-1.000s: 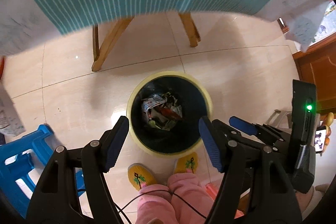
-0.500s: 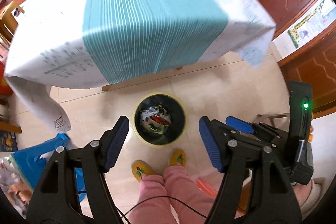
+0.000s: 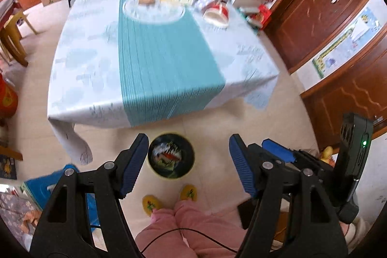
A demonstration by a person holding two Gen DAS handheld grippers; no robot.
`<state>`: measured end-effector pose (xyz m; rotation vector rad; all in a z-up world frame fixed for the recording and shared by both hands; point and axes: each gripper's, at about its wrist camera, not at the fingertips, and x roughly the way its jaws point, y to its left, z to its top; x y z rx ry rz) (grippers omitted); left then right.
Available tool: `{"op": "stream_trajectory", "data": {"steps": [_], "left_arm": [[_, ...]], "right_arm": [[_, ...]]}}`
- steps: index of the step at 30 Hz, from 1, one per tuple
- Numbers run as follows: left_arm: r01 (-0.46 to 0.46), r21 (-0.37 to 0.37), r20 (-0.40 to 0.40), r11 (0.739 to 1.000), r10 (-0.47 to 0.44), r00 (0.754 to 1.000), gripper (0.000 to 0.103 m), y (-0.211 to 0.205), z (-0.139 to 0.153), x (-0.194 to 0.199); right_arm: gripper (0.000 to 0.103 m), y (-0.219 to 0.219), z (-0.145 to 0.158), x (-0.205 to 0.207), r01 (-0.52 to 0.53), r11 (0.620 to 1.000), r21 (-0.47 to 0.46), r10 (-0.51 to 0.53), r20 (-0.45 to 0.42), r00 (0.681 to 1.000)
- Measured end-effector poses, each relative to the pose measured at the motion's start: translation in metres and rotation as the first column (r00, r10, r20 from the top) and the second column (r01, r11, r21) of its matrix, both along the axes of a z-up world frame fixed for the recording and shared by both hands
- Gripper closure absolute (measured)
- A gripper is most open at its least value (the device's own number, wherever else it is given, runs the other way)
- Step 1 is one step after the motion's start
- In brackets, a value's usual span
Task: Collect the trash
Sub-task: 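Move both open tools back toward the trash on the table, then grasp the red paper cup with the right tool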
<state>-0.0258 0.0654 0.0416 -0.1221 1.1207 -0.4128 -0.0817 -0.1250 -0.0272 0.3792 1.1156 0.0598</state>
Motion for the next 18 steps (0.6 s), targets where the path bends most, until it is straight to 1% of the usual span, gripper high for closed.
{"op": "stream_trajectory", "data": {"steps": [3,5,9,13,18], "left_arm": [[0.014,-0.010,0.070,1.000,-0.013,0.997,0.037,-0.005,0.026,0.004],[0.027,-0.003,0.126,1.000,-0.026,0.992,0.037,-0.006,0.045,0.006],[0.045,0.015,0.210,0.999,-0.047,0.977,0.037,-0.012,0.076,0.014],[0.056,0.038,0.279,0.998,-0.065,0.958,0.037,-0.024,0.097,0.027],[0.063,0.055,0.315,0.996,-0.077,0.946,0.037,-0.041,0.108,0.059]], "right_arm": [[0.059,0.004,0.031,0.004,0.004,1.000,-0.026,-0.003,0.058,0.998],[0.059,0.006,0.052,0.007,0.008,0.999,-0.039,-0.004,0.103,0.995],[0.059,0.004,0.087,0.016,0.012,0.999,-0.052,-0.003,0.167,0.986],[0.059,-0.004,0.109,0.031,0.024,0.999,-0.046,-0.014,0.195,0.981],[0.059,-0.028,0.120,0.061,0.046,0.999,-0.022,-0.041,0.208,0.977]]}}
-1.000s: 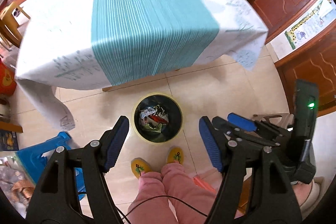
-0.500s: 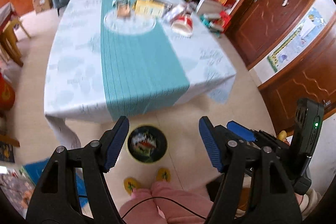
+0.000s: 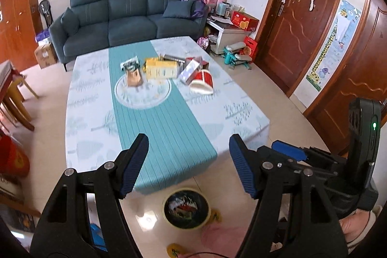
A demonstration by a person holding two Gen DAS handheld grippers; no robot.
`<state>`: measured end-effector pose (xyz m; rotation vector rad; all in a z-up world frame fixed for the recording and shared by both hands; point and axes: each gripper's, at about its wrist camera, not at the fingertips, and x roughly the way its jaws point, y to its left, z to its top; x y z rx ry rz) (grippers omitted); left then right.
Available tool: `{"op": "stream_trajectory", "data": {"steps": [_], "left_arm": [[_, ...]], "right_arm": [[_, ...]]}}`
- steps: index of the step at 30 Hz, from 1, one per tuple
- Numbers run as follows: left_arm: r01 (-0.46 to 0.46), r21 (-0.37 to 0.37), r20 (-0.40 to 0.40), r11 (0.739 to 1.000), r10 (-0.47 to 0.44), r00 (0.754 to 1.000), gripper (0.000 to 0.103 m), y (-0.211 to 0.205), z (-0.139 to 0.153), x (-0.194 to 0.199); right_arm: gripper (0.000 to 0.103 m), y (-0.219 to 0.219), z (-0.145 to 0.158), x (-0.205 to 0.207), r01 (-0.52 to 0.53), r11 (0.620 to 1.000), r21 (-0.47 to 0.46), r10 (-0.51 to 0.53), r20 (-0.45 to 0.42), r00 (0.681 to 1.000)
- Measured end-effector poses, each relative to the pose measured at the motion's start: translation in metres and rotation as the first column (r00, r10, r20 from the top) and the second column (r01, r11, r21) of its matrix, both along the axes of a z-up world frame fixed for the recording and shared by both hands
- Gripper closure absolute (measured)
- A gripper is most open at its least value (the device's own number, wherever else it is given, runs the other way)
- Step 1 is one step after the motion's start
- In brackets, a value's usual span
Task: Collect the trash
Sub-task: 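Grasp the red paper cup with the right tool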
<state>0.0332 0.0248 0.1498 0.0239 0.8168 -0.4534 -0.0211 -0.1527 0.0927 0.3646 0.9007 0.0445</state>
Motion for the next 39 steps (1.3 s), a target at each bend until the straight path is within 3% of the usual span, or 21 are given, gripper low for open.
{"op": "stream_trajectory", "data": {"steps": [6,11,16,21,28,30,35,39], "left_arm": [[-0.026,0.036,0.015,0.999,0.026,1.000,0.037,-0.031,-0.007,0.069],[-0.040,0.073,-0.017,0.997,0.041,0.999,0.037,-0.074,-0.034,0.149],[-0.054,0.133,-0.102,0.990,0.068,0.992,0.037,-0.124,-0.080,0.237],[-0.085,0.167,-0.175,0.982,0.114,0.978,0.037,-0.153,-0.121,0.299],[-0.101,0.233,-0.211,0.967,0.151,0.966,0.037,-0.169,-0.155,0.341],[-0.101,0.240,-0.223,0.966,0.156,0.962,0.037,-0.171,-0.160,0.348],[-0.080,0.258,-0.238,0.963,0.144,0.961,0.037,-0.179,-0.171,0.362],[-0.058,0.264,-0.250,0.963,0.127,0.960,0.037,-0.187,-0.176,0.369]], "right_arm": [[0.054,-0.046,-0.012,0.066,0.021,0.998,0.052,-0.021,-0.002,1.000],[0.053,-0.096,-0.039,0.148,0.008,0.995,0.102,-0.005,-0.038,0.999],[0.052,-0.152,-0.085,0.235,0.010,0.987,0.162,0.011,-0.128,0.992],[0.046,-0.195,-0.142,0.314,0.002,0.973,0.230,0.049,-0.217,0.975],[0.046,-0.211,-0.219,0.382,0.003,0.946,0.325,0.110,-0.327,0.939],[0.039,-0.214,-0.230,0.391,0.005,0.931,0.365,0.123,-0.328,0.937],[0.039,-0.215,-0.250,0.412,-0.007,0.899,0.438,0.159,-0.312,0.937],[0.050,-0.213,-0.256,0.424,-0.065,0.897,0.437,0.216,-0.304,0.928]]}}
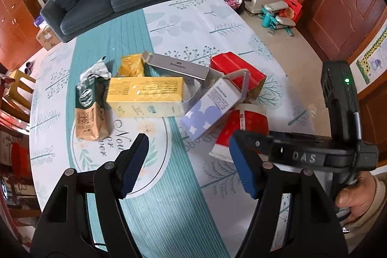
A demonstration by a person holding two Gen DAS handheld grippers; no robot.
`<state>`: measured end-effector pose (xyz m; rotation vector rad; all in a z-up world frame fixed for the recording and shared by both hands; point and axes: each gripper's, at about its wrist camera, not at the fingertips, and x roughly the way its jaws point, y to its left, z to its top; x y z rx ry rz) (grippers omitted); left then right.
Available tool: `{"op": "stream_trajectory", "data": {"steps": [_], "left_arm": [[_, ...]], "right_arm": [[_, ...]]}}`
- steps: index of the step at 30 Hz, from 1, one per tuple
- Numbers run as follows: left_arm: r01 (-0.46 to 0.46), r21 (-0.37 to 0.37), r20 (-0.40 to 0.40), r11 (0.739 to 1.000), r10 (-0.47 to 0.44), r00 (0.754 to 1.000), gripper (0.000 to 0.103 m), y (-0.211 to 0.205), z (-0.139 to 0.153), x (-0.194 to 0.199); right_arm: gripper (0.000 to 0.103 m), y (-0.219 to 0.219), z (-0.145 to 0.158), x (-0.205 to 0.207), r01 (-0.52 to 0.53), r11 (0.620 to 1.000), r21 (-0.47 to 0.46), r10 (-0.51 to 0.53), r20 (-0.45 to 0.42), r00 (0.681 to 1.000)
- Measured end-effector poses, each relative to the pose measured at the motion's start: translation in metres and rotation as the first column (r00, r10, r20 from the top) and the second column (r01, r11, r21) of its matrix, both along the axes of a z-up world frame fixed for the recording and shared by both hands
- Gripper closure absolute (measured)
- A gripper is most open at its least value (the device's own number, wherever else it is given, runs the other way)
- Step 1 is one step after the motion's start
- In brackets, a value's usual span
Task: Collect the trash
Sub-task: 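Grasp the red paper cup with the right tool, then grasp the white box with purple pattern with the left tool while the right tool holds the cup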
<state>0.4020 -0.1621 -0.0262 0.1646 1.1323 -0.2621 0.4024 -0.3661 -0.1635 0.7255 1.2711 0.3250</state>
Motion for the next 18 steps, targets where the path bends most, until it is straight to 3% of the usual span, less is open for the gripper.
{"op": "stream_trajectory", "data": {"steps": [2,5,12,18], "left_arm": [[0.012,0.004,-0.003,1.000,-0.012,1.000,0.037,-0.005,-0.002,0.004],[0.034,0.009,-0.007,0.999,-0.034,0.999,0.037,-0.013,-0.006,0.011],[0.080,-0.003,-0.066,0.997,-0.080,0.995,0.037,-0.030,-0.023,0.035],[0.126,-0.016,-0.115,0.992,-0.127,0.985,0.039,-0.042,-0.037,0.051]], "right_arm": [[0.059,0.000,0.002,0.003,-0.034,0.999,0.008,0.034,0.012,0.999],[0.059,-0.004,0.012,-0.002,-0.071,0.997,-0.028,0.071,0.030,0.997],[0.062,-0.019,0.022,-0.009,-0.081,0.997,-0.018,0.082,0.027,0.996],[0.062,-0.032,0.011,-0.011,-0.057,0.998,-0.001,0.057,-0.001,0.998]]}}
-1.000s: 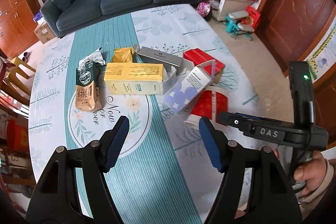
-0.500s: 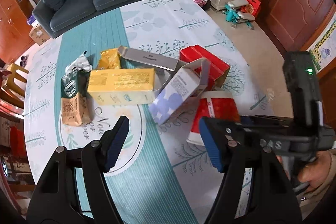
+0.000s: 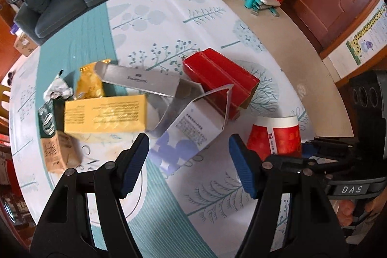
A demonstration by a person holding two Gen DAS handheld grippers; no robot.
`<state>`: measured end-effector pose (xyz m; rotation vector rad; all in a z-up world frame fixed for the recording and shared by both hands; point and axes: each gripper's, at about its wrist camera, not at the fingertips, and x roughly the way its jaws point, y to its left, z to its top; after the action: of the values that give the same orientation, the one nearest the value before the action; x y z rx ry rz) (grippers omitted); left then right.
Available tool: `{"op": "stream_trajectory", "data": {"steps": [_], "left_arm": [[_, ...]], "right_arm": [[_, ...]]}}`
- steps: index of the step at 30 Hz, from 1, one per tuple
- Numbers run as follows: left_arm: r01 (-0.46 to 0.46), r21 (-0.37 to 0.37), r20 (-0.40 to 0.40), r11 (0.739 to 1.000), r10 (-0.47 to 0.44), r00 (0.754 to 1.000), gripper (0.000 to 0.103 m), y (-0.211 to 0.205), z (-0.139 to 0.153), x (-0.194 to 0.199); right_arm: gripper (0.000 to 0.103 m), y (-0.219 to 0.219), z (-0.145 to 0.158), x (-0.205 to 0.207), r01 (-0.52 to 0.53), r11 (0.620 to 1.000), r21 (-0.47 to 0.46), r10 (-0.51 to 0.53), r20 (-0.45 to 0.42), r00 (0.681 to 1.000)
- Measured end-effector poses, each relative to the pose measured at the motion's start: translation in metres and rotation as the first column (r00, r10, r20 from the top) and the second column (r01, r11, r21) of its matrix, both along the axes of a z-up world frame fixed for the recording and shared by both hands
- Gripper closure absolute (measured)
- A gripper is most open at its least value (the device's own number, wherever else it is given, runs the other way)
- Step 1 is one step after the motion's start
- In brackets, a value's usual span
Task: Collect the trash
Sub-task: 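Grasp the white box with purple pattern with the left tool while the right tool holds the cup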
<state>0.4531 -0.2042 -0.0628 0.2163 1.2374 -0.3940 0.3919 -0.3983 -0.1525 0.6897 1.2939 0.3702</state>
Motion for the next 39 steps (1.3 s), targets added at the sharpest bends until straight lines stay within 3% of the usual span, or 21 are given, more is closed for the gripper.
{"op": "stream_trajectory", "data": {"steps": [5,12,13,14,15,16,24,31,32,34,35,36,39], "left_arm": [[0.042,0.001,-0.038,0.999,-0.042,0.998,0.052,-0.007,-0.010,0.012],[0.059,-0.001,-0.007,0.998,-0.059,0.998,0.058,-0.010,-0.009,0.013],[0.061,-0.004,0.002,0.998,-0.061,0.998,0.061,-0.010,-0.008,0.012],[0.064,-0.013,0.000,0.998,-0.064,0.998,0.083,-0.010,-0.007,0.010],[0.065,-0.029,-0.019,0.997,-0.066,0.998,0.094,-0.009,-0.007,0.009],[0.059,-0.037,-0.037,0.998,-0.060,0.997,0.096,-0.007,-0.008,0.008],[0.035,-0.012,-0.076,0.999,-0.036,0.996,0.095,0.009,-0.018,0.000],[0.092,0.010,-0.072,0.996,-0.091,0.993,0.092,-0.006,-0.018,0.006],[0.111,0.019,-0.064,0.994,-0.110,0.992,0.088,-0.011,-0.017,0.007],[0.141,0.041,-0.051,0.989,-0.139,0.989,0.067,-0.018,-0.018,0.008],[0.159,0.057,-0.038,0.986,-0.157,0.987,0.052,-0.023,-0.017,0.008],[0.173,0.064,-0.028,0.983,-0.172,0.985,0.047,-0.026,-0.017,0.008],[0.209,0.084,-0.043,0.974,-0.206,0.978,0.047,-0.033,-0.021,0.011]], "right_arm": [[0.062,-0.001,-0.004,0.001,0.010,1.000,0.027,-0.010,-0.002,1.000],[0.062,-0.008,-0.001,-0.009,0.002,0.999,0.041,-0.002,0.004,1.000],[0.062,-0.008,-0.001,-0.011,0.002,0.999,0.043,-0.003,0.005,1.000],[0.063,-0.010,-0.002,-0.013,0.002,0.999,0.044,-0.002,0.005,1.000],[0.063,-0.010,-0.002,-0.015,0.002,0.999,0.046,-0.003,0.005,1.000],[0.063,-0.010,-0.003,-0.016,0.004,0.999,0.046,-0.005,0.007,1.000],[0.063,-0.001,-0.005,-0.023,0.023,0.998,0.059,-0.022,-0.003,1.000],[0.063,0.001,-0.006,-0.022,0.026,0.997,0.070,-0.026,-0.007,1.000],[0.063,0.001,-0.006,-0.022,0.026,0.997,0.068,-0.026,-0.006,1.000],[0.063,0.001,-0.006,-0.021,0.026,0.997,0.066,-0.025,-0.006,1.000],[0.063,0.000,-0.006,-0.021,0.027,0.997,0.067,-0.027,-0.007,1.000],[0.063,-0.001,-0.005,-0.022,0.028,0.997,0.067,-0.027,-0.007,1.000],[0.062,-0.002,-0.006,-0.023,0.036,0.997,0.070,-0.036,-0.006,0.999]]}}
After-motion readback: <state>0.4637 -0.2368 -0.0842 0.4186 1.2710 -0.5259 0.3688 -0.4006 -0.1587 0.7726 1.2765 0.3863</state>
